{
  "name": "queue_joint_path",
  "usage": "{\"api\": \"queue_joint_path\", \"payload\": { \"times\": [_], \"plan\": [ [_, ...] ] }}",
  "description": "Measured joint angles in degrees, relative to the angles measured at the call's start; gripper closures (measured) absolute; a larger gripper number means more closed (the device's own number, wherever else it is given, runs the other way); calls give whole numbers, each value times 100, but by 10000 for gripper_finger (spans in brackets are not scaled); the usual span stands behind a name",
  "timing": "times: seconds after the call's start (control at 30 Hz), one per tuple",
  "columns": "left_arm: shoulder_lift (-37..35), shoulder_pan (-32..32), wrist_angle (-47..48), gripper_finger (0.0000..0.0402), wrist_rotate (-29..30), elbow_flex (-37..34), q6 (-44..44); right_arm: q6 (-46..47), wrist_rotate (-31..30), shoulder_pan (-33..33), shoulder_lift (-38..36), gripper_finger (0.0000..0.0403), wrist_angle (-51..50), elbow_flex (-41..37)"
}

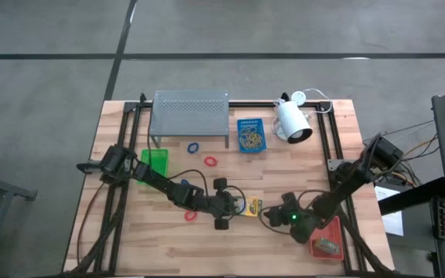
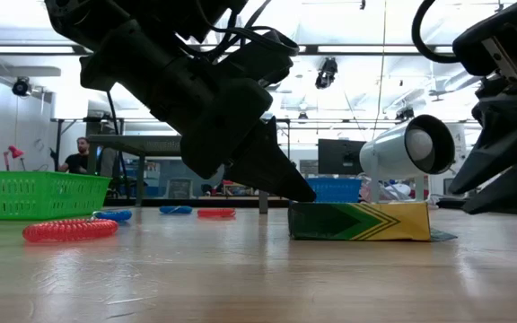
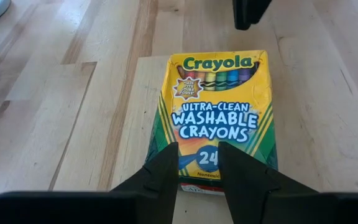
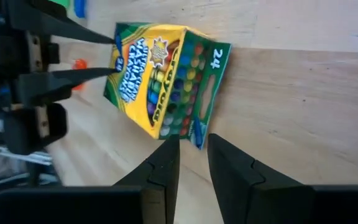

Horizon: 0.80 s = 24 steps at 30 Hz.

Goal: Pick & Place Office Desk Supplies
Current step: Put the big crayon box into the orange bin

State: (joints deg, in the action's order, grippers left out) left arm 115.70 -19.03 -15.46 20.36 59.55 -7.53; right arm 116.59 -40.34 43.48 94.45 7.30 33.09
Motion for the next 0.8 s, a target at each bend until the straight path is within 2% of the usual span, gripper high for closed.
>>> {"api": "queue_joint_path", "payload": {
  "times": [0.23,0.8],
  "plan": [
    [0,0,9,285,0,0,0,-542,30,-247,-411,321,172,-335],
    [0,0,71,285,0,2,0,-690,418,-265,-282,321,165,-238]
  ]
}}
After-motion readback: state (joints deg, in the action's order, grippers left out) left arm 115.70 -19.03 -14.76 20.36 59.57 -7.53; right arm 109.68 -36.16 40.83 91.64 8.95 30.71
